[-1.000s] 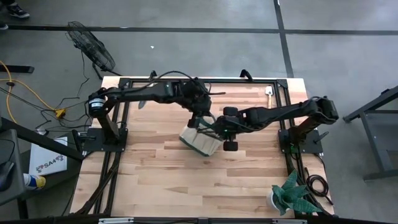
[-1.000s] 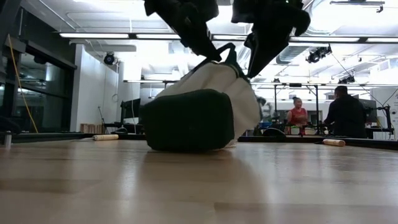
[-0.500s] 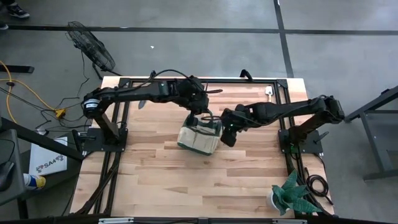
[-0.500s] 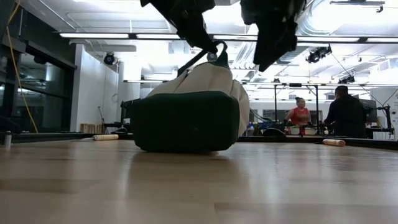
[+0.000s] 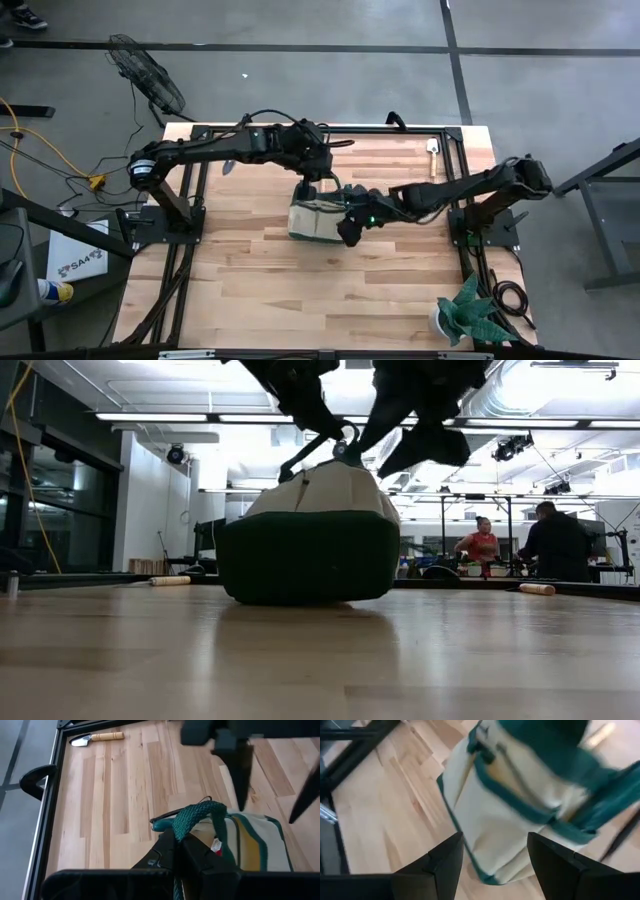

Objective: Pick & Place Garden tools in Gardening bag
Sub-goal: Adjust the white gardening bag

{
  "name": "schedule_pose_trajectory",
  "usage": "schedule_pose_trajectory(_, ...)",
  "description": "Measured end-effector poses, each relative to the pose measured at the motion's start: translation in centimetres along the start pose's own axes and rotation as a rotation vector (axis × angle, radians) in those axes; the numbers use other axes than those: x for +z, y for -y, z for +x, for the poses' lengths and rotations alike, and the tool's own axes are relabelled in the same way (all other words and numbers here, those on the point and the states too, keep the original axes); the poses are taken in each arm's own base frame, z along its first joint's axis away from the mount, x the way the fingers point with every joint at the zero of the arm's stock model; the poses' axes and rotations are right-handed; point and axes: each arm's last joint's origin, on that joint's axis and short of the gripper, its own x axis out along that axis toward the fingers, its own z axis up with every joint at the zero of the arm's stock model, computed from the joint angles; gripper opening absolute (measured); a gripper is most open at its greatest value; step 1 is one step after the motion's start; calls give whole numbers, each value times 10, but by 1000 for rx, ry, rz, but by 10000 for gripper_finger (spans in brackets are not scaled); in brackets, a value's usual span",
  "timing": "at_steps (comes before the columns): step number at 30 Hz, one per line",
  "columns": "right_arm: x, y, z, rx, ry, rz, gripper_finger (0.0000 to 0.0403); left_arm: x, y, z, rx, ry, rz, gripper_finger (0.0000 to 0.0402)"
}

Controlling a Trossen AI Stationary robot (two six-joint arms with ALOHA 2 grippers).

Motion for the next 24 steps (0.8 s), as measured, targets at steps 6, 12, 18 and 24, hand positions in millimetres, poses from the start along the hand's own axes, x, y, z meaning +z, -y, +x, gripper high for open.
schedule_pose_trajectory(6,-25,-1,10,45,4,45,212,0,0,0,7,-3,0,0)
schedule_pose_trajectory(12,-40,-16,6,77,60,-84,200,0,0,0,7,-5,-1,0)
schedule_pose_trajectory(18,-52,-24,5,21,133,-154,78,-1,0,0,6,-11,-2,0)
schedule_pose_trajectory(24,-68,-30,35,16,120,-161,4,-2,0,0,3,-22,-4,0)
